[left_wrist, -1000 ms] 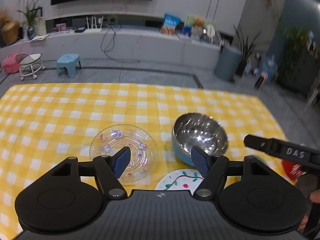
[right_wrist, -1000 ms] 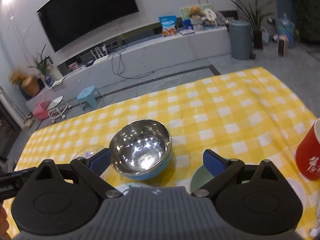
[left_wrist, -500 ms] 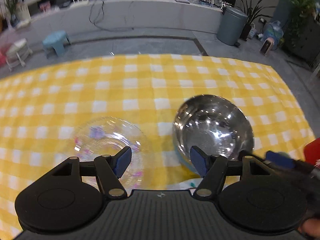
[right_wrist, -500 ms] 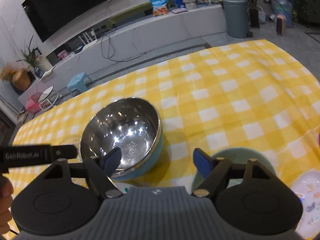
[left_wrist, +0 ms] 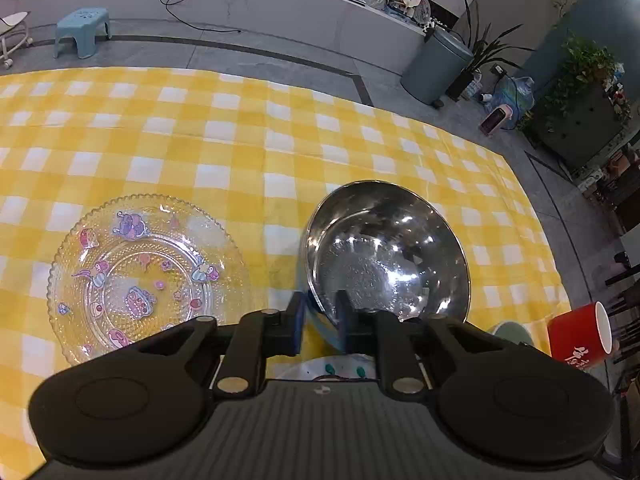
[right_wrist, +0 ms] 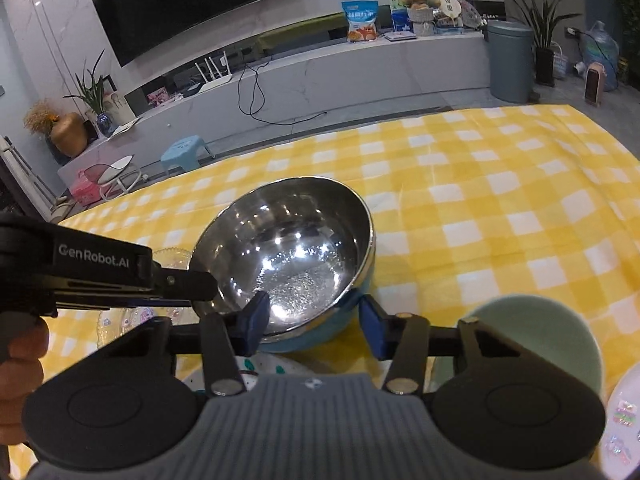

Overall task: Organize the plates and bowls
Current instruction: 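Close both grippers on the blue bowl rim and lift it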

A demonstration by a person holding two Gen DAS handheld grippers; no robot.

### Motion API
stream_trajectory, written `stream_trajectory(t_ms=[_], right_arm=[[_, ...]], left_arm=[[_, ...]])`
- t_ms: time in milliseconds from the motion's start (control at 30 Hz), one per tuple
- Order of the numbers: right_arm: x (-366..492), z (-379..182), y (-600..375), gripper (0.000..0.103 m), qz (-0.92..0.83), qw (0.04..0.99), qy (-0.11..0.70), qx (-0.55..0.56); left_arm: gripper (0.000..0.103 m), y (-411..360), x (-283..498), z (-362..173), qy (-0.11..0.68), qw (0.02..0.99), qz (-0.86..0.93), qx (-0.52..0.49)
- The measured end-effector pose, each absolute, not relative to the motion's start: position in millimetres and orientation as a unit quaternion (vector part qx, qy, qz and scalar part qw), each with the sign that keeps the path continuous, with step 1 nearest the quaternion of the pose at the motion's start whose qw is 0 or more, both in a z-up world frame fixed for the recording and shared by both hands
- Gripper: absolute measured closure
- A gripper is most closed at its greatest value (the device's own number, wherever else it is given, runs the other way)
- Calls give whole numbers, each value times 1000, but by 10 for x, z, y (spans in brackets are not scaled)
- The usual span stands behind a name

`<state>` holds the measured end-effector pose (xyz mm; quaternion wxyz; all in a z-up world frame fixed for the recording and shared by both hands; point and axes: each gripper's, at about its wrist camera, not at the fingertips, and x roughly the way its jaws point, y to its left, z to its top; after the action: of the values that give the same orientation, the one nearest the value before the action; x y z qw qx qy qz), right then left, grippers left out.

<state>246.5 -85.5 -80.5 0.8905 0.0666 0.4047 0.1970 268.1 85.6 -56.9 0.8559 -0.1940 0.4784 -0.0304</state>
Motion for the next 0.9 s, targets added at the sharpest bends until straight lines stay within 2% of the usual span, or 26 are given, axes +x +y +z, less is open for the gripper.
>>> stream_trajectory(t_ms=[133,200,400,500,600,700,767,833,900], right_arm=[[2476,-791,-889,69,206,882,417,75],[2482,-790,-902,69,214,874,428,86],[2464,-847,-859,61,216,876,418,105],[2467,-886,-827,54,217,875,419,106],[2473,-921,-816,52,211,879,415,106],[2453,-930,-784,59,209,885,406,94],[2460,-929,-800,74,201,886,407,96],[2487,-954,-855,81,194,881,415,114],[2506,-988,-905,84,186,877,421,134]], left_arm=[[89,832,2639,-525,493,853,-15,-170],[88,818,2608,-478,491,857,-13,-159],[86,850,2634,-501,488,857,-5,-165],[85,872,2654,-591,488,854,-4,-181],[86,857,2649,-609,481,858,3,-181],[88,843,2633,-595,483,858,9,-175],[90,813,2618,-573,485,860,17,-160],[93,802,2603,-551,479,864,18,-154],[93,814,2594,-528,476,865,15,-162]])
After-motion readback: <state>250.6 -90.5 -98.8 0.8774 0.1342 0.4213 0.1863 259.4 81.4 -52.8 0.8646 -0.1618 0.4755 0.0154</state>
